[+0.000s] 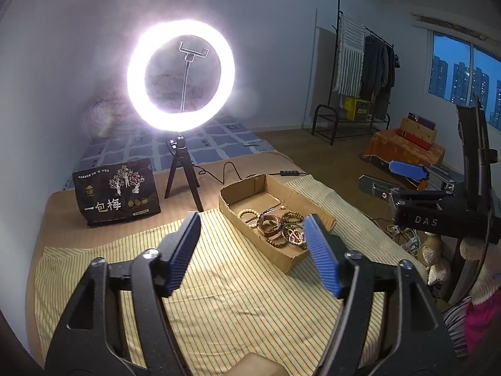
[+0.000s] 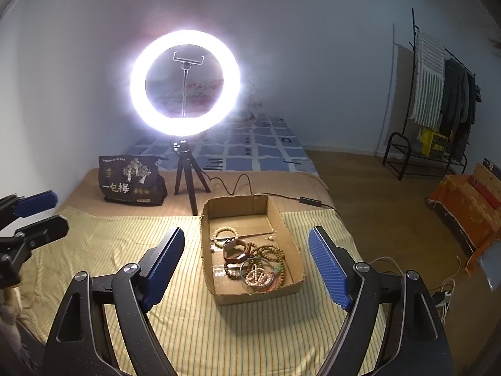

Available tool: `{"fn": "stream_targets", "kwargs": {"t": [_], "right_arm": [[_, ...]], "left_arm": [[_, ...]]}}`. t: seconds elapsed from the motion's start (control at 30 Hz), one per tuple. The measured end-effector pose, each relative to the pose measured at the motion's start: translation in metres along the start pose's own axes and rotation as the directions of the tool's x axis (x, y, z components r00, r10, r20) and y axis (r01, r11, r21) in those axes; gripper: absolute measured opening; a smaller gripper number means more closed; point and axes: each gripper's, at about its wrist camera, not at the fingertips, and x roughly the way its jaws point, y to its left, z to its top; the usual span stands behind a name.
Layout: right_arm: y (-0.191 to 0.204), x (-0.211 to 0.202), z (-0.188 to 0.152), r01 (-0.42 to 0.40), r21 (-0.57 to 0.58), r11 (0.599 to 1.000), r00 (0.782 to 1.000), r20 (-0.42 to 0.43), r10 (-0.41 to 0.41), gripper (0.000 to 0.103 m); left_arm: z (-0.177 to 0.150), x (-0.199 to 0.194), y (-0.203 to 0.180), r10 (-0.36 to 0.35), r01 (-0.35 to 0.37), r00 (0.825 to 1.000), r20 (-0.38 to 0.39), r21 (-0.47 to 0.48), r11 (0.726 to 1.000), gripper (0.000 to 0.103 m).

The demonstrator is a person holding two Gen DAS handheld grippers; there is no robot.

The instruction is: Organize jewelry

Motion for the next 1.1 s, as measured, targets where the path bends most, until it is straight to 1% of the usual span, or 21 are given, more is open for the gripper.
{"fn": "stream_targets", "kwargs": {"t": [0.03, 0.17, 0.27, 0.33, 0.4, 0.67, 1.1], "right_arm": [[0.000, -0.001, 0.000, 0.006, -0.002, 1.000, 1.000, 0.002, -0.006, 0.082], [0.000, -0.003, -0.001, 0.034, -0.011, 0.999, 0.999, 0.017, -0.033, 0.082], [0.000, -0.003, -0.002, 0.041, -0.005, 0.999, 0.999, 0.026, -0.041, 0.082], [0.001, -0.004, -0.002, 0.041, 0.002, 0.999, 0.999, 0.034, -0.041, 0.082], [0.002, -0.004, -0.002, 0.042, 0.003, 0.999, 0.998, 0.041, -0.042, 0.082], [0.005, -0.002, -0.002, 0.059, -0.001, 0.998, 0.998, 0.038, -0.059, 0.083], [0.006, -0.001, -0.004, 0.066, -0.007, 0.998, 0.997, 0.039, -0.066, 0.083]], "left_arm": [[-0.002, -0.001, -0.001, -0.001, 0.001, 1.000, 0.003, 0.002, 1.000, 0.078], [-0.007, -0.005, -0.003, 0.014, -0.014, 1.000, 0.010, 0.013, 1.000, 0.085], [-0.009, -0.007, -0.004, 0.027, -0.028, 1.000, 0.014, 0.023, 0.999, 0.092], [-0.010, -0.009, -0.004, 0.037, -0.038, 0.999, 0.023, 0.030, 0.999, 0.099], [-0.011, -0.010, -0.005, 0.056, -0.057, 0.998, 0.032, 0.035, 0.998, 0.101], [-0.014, -0.011, 0.001, 0.080, -0.080, 0.996, 0.025, 0.014, 0.997, 0.102], [-0.015, -0.011, 0.001, 0.086, -0.087, 0.996, 0.027, 0.018, 0.996, 0.102]]}}
